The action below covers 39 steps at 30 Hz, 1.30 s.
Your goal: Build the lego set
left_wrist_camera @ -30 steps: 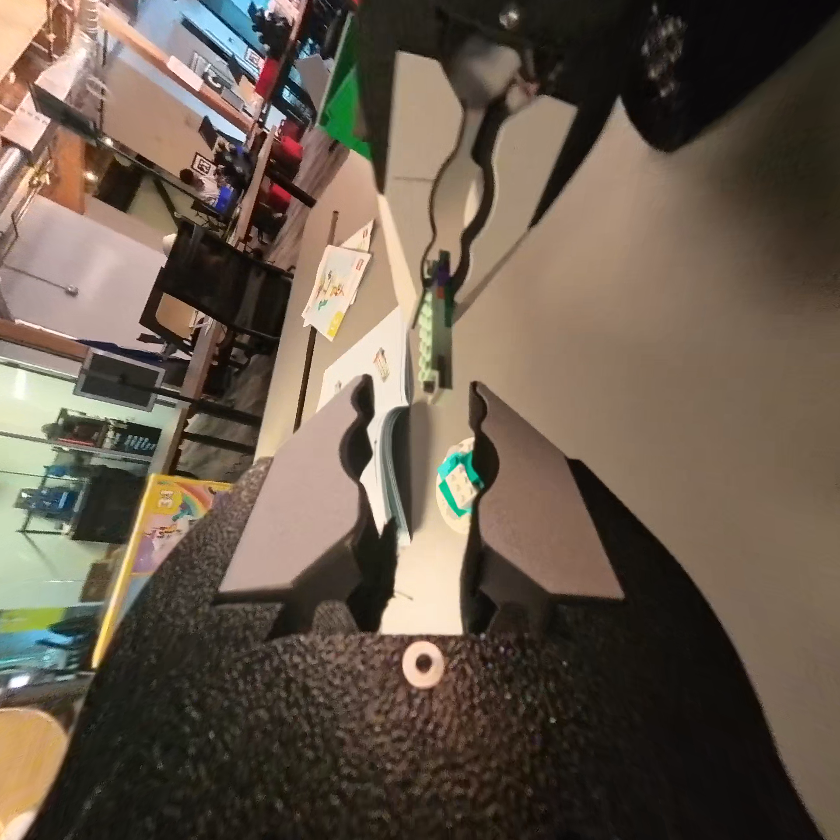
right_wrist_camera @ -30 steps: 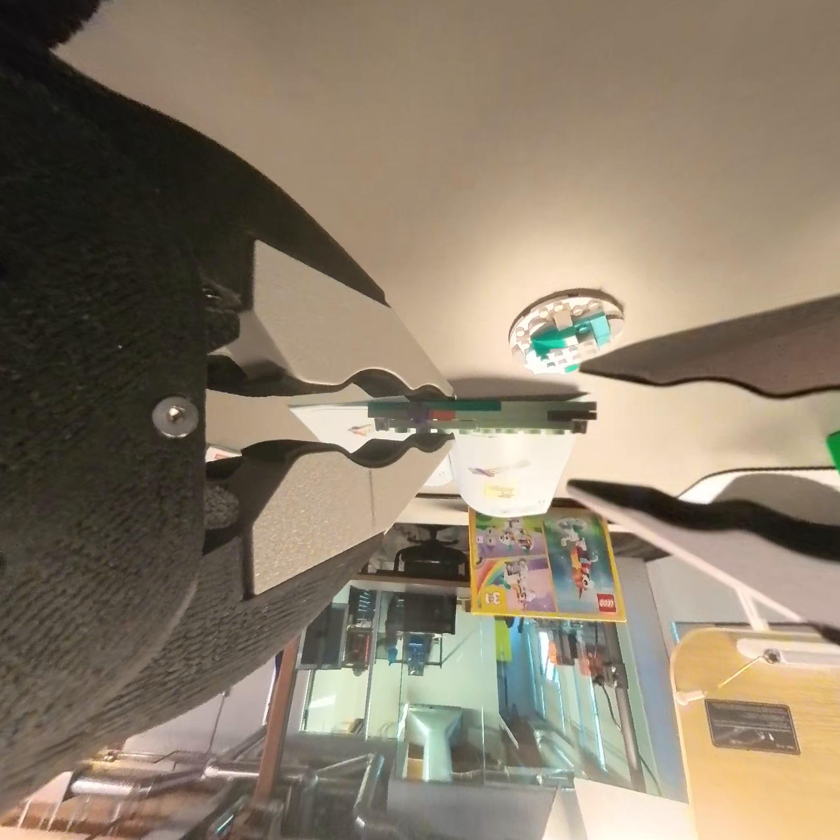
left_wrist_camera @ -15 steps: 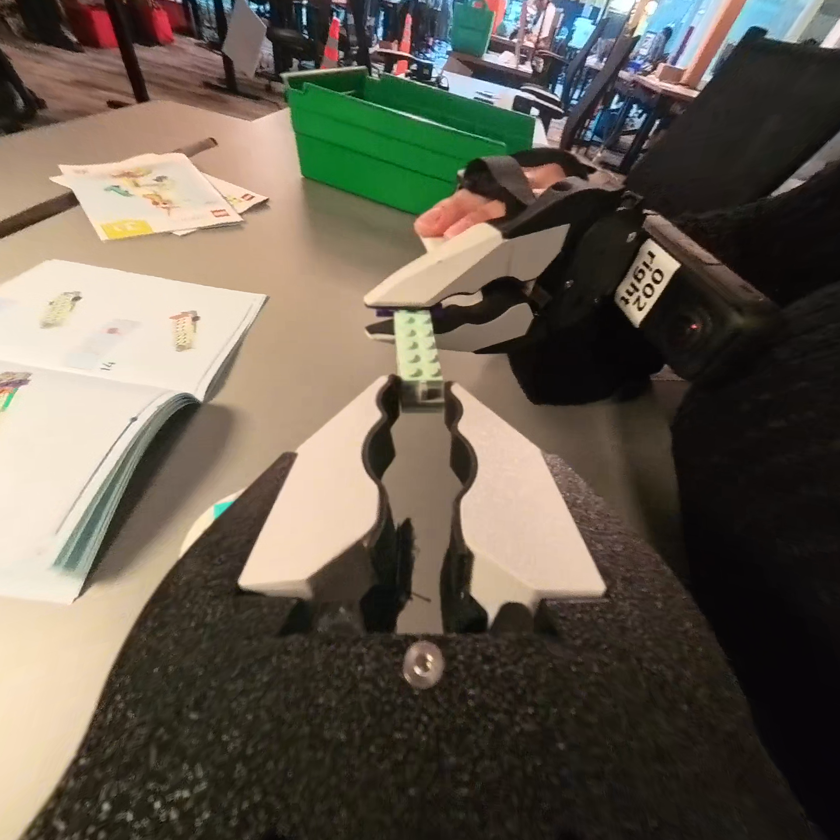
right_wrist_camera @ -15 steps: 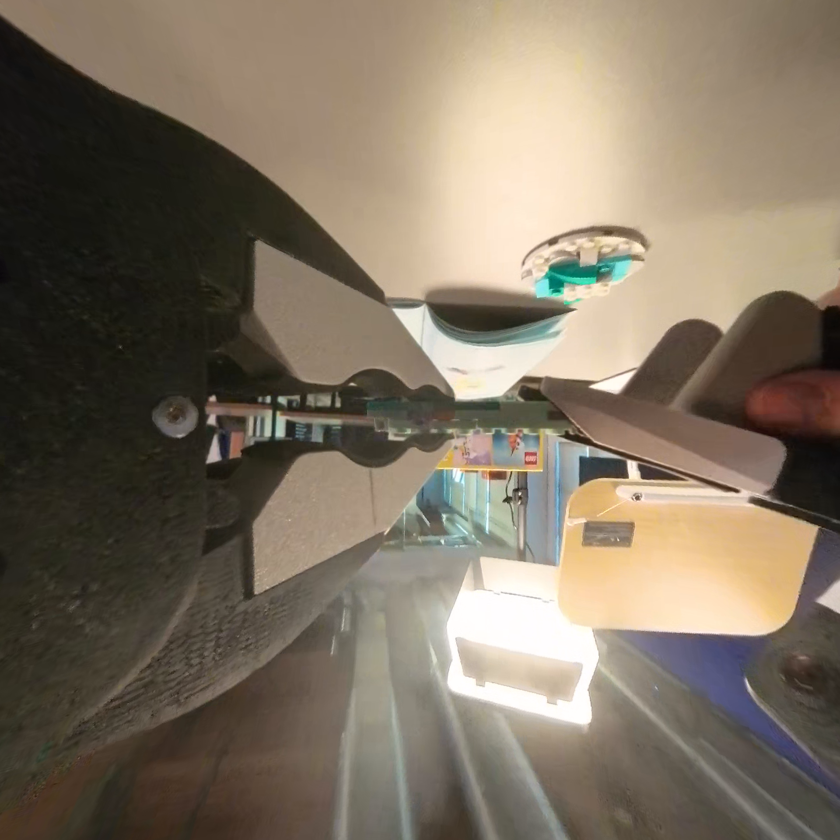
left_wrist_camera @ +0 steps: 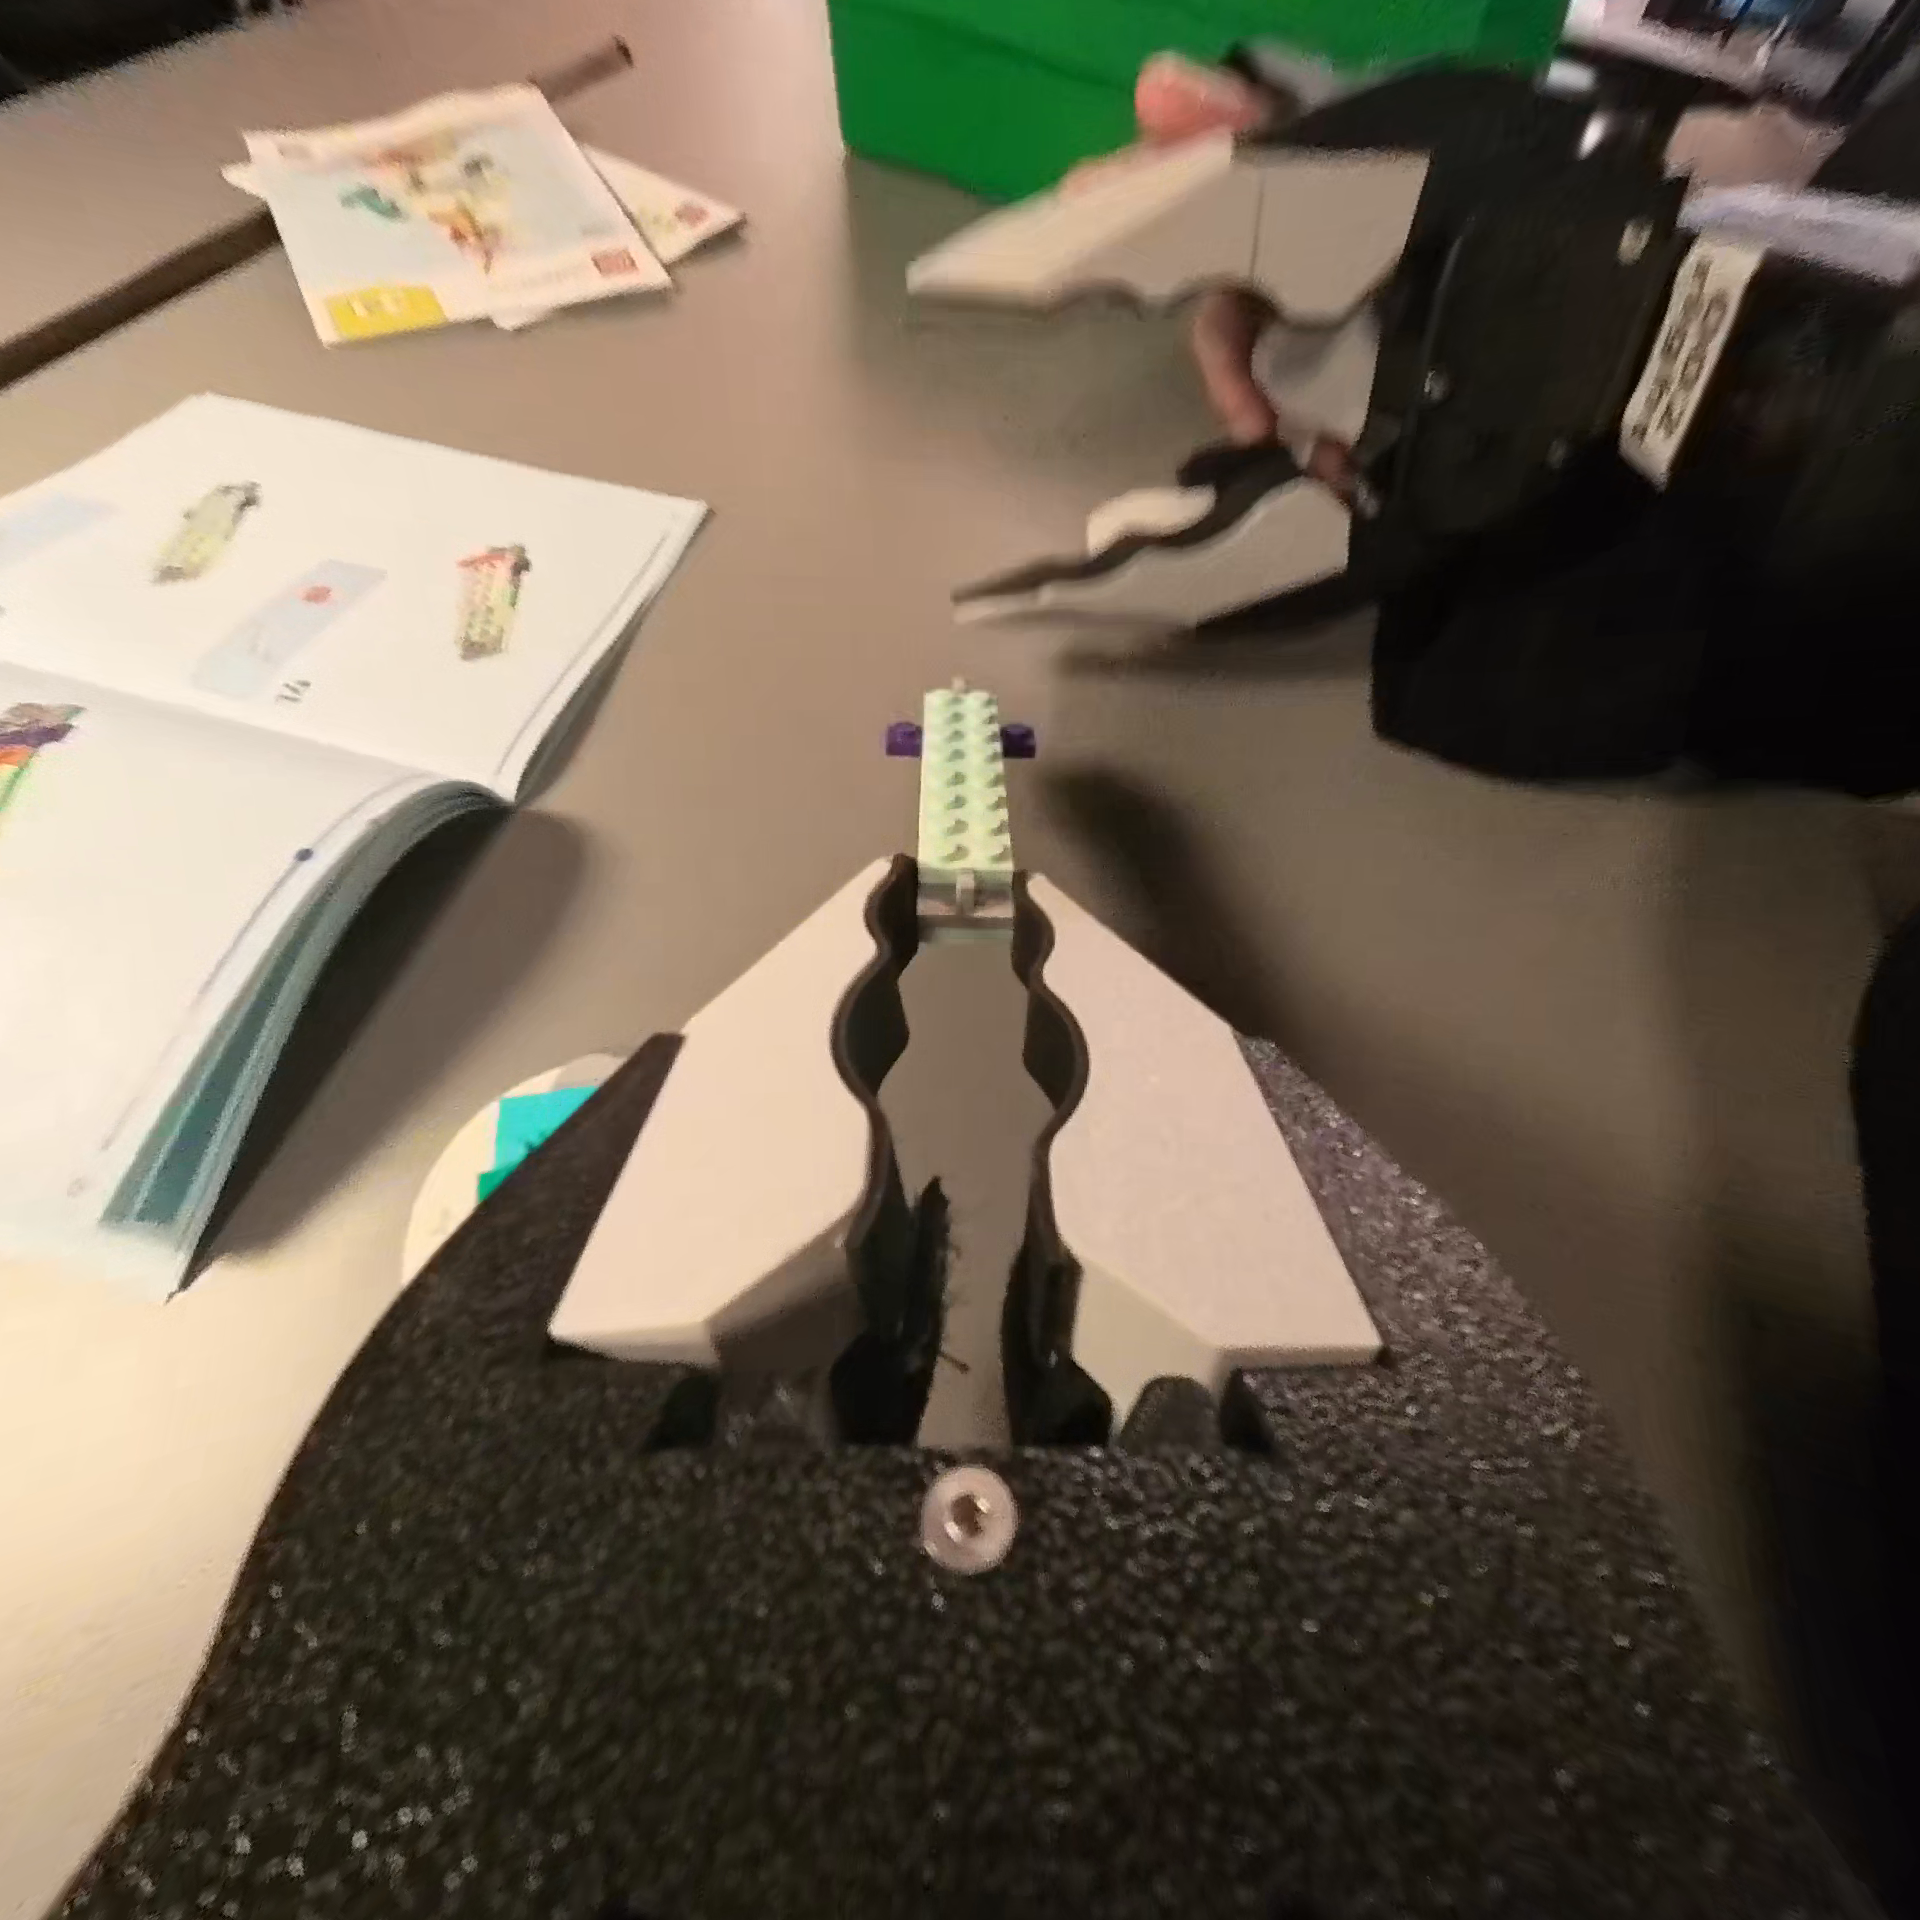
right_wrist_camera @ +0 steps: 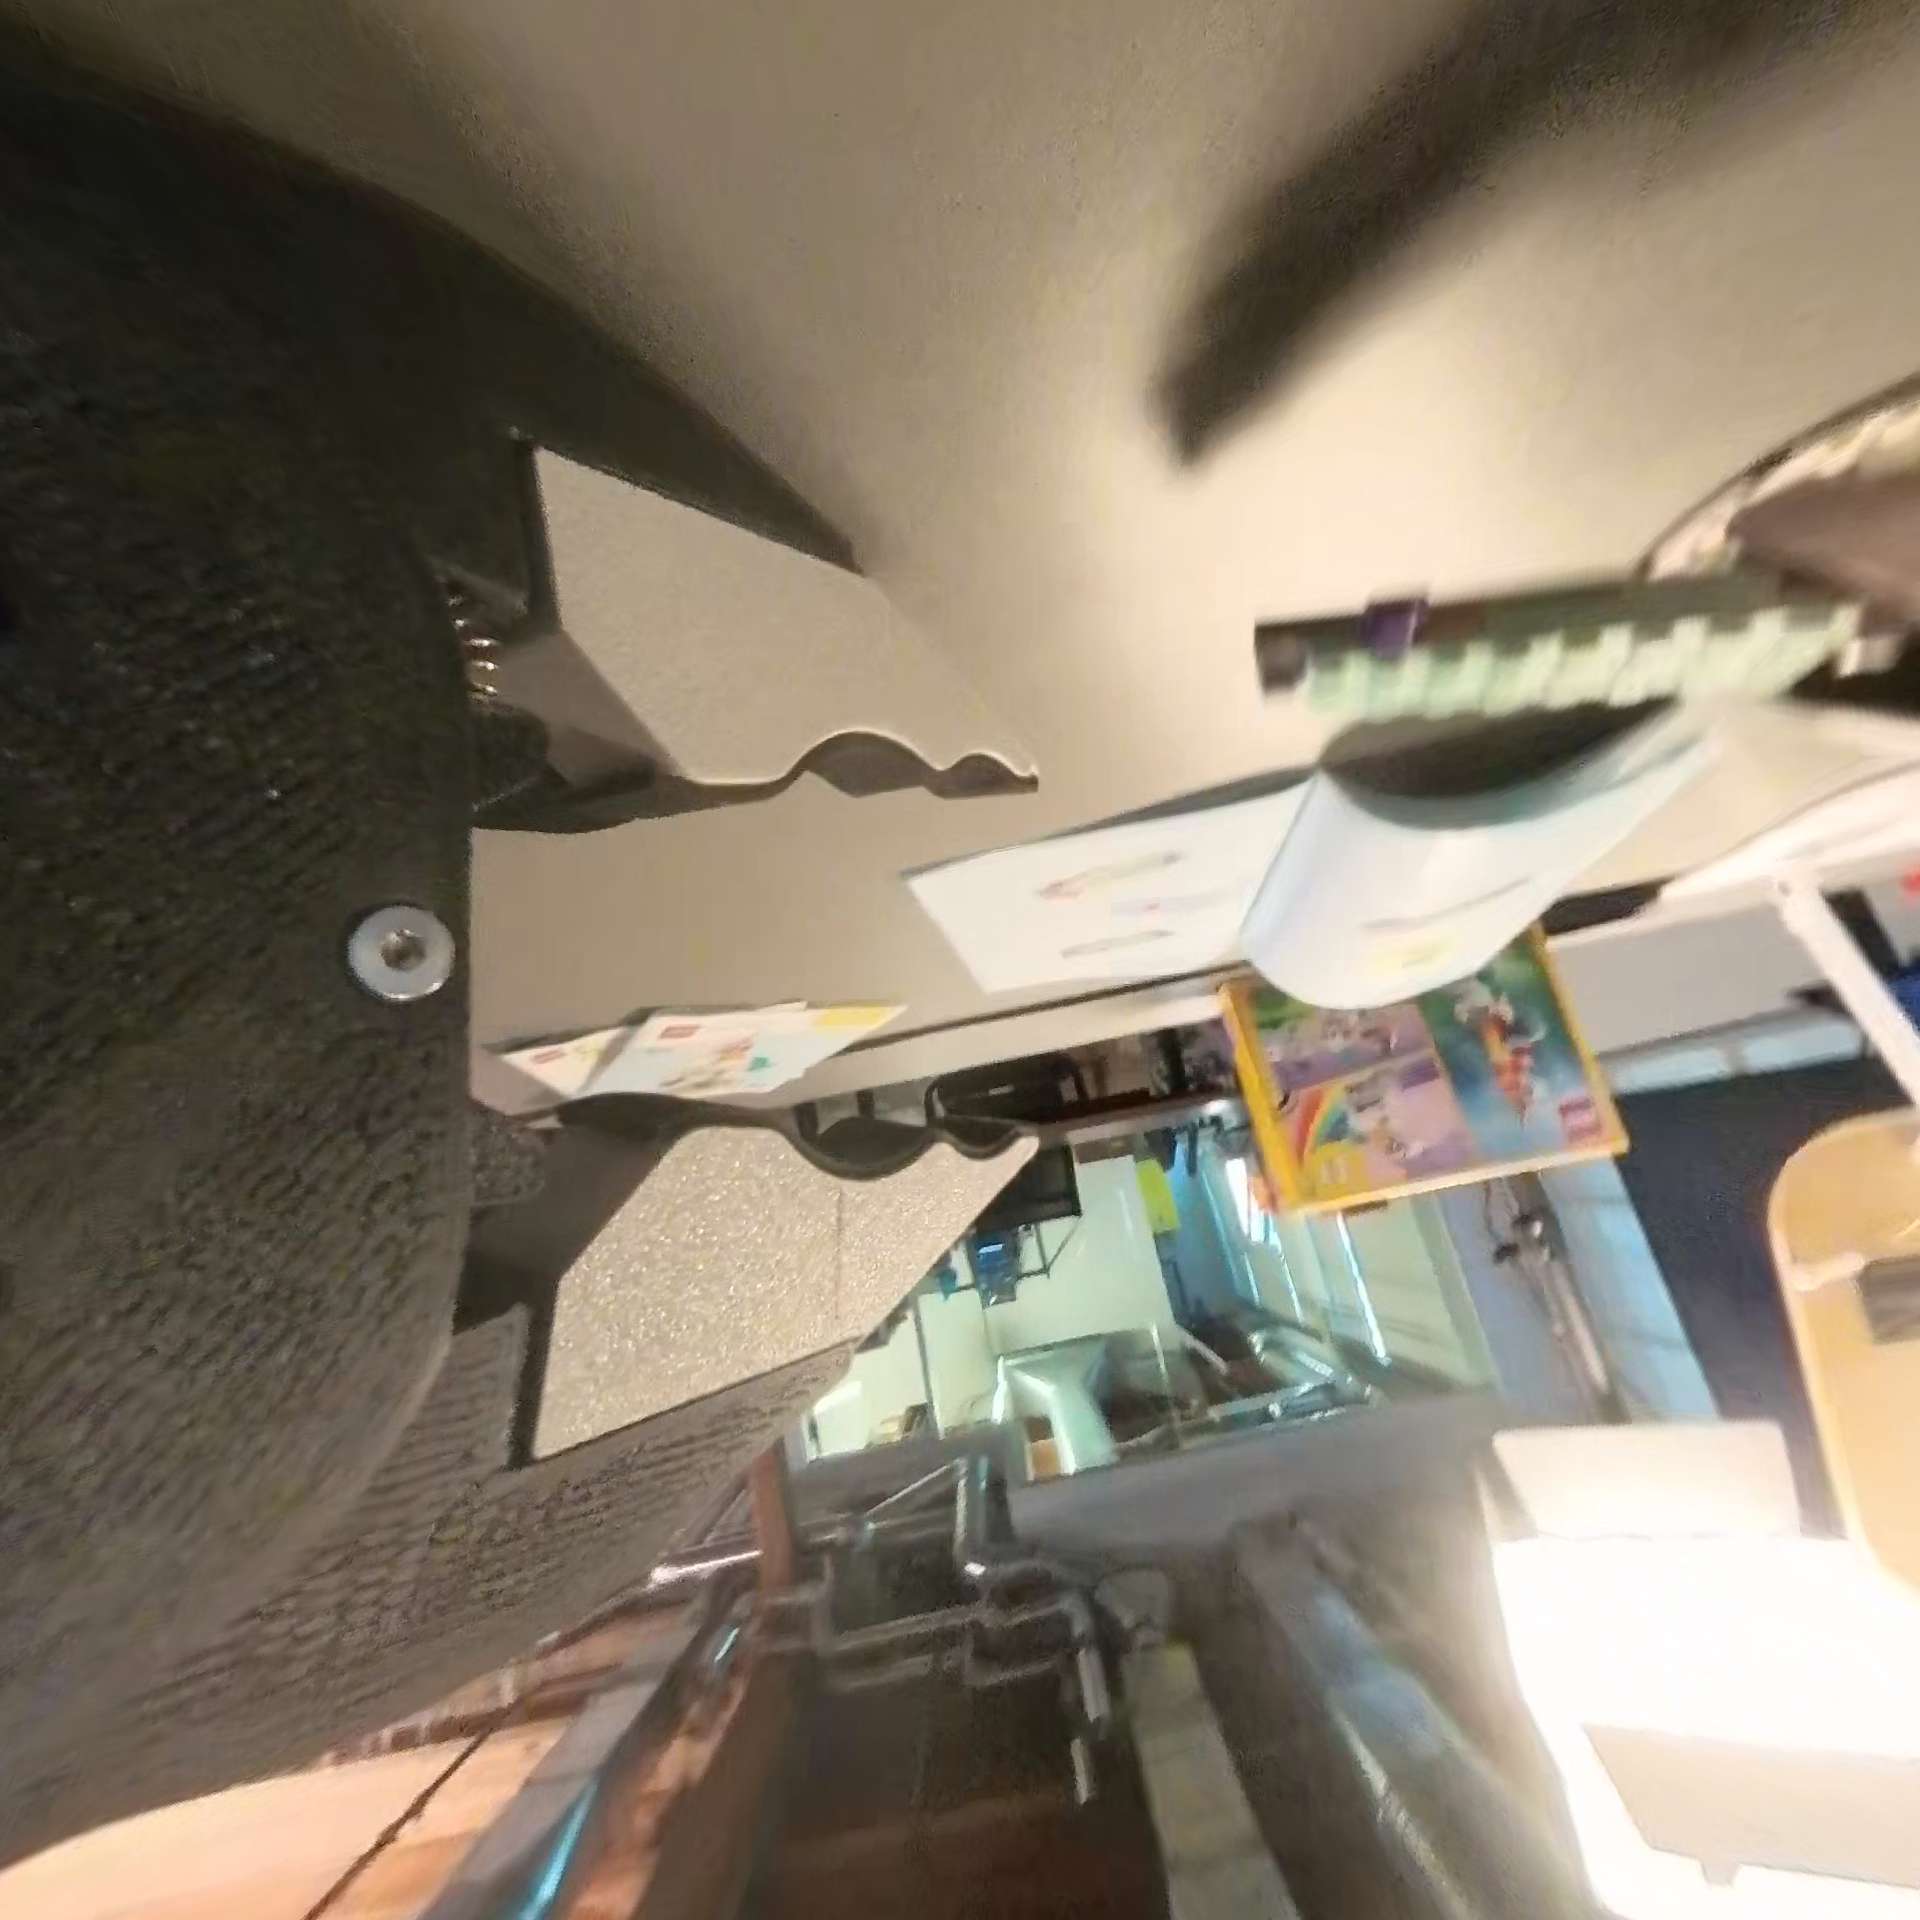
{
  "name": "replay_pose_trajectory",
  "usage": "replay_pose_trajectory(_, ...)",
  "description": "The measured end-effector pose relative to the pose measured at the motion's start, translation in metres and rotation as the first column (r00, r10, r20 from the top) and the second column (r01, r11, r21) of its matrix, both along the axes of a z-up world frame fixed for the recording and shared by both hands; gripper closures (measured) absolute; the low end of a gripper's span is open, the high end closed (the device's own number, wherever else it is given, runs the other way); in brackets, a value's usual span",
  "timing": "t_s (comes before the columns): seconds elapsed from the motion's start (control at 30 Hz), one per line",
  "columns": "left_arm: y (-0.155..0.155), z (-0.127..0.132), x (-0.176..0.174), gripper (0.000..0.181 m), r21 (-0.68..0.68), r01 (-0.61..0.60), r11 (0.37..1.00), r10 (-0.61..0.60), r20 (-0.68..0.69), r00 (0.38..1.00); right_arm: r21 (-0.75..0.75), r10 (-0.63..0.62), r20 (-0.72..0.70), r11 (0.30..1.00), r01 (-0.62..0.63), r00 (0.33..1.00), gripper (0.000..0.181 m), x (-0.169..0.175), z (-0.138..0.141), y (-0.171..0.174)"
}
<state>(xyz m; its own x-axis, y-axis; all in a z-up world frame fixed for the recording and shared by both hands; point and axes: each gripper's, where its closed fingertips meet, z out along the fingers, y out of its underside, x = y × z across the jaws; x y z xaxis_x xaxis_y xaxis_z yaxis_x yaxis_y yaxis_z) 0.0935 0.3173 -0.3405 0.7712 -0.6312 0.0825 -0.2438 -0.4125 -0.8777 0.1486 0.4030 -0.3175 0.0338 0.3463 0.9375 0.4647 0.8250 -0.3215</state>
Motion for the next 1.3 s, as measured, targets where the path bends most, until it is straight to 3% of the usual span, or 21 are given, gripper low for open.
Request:
replay_pose_trajectory(0.23,-0.006,-0.024,0.007,0.166,-0.088,0.033,0.996,-0.045,-0.135,0.99,-0.125,0.005,-0.368,0.991,-0.055,0.93,0.13,0.005,0.051,0.031)
replay_pose_trajectory(0.37,-0.01,-0.034,0.009,0.166,-0.116,0.04,0.992,-0.064,-0.213,0.975,-0.199,-0.019,-0.487,0.976,-0.09,0.873,0.136,-0.012,0.067,0.054)
replay_pose_trajectory(0.5,-0.01,-0.037,0.011,0.166,-0.148,0.027,0.989,-0.055,-0.191,0.98,-0.302,-0.05,-0.597,0.939,-0.166,0.801,0.141,-0.031,0.08,0.077)
replay_pose_trajectory(0.73,-0.011,-0.037,0.01,0.165,-0.196,0.019,0.98,-0.064,-0.225,0.972,-0.343,-0.1,-0.647,0.923,-0.172,0.756,0.142,-0.054,0.085,0.103)
replay_pose_trajectory(0.9,-0.011,-0.036,0.005,0.145,-0.237,-0.022,0.971,-0.038,-0.243,0.969,-0.335,-0.095,-0.643,0.927,-0.167,0.76,0.144,-0.053,0.083,0.102)
replay_pose_trajectory(1.0,-0.014,-0.019,0.001,0.142,-0.19,-0.032,0.981,-0.011,-0.223,0.975,-0.336,-0.097,-0.635,0.928,-0.161,0.767,0.145,-0.049,0.08,0.104)
replay_pose_trajectory(1.13,-0.027,0.032,-0.016,0.14,-0.022,-0.077,0.997,0.073,-0.146,0.987,-0.32,-0.092,-0.616,0.937,-0.142,0.783,0.147,-0.046,0.077,0.103)
replay_pose_trajectory(1.23,-0.049,0.069,-0.047,0.14,0.124,-0.168,0.978,0.183,-0.123,0.975,-0.322,-0.105,-0.609,0.939,-0.124,0.786,0.148,-0.045,0.075,0.105)
replay_pose_trajectory(1.3,-0.076,0.088,-0.06,0.155,0.13,-0.184,0.974,0.195,-0.077,0.978,-0.335,-0.135,-0.614,0.937,-0.102,0.777,0.149,-0.04,0.075,0.108)
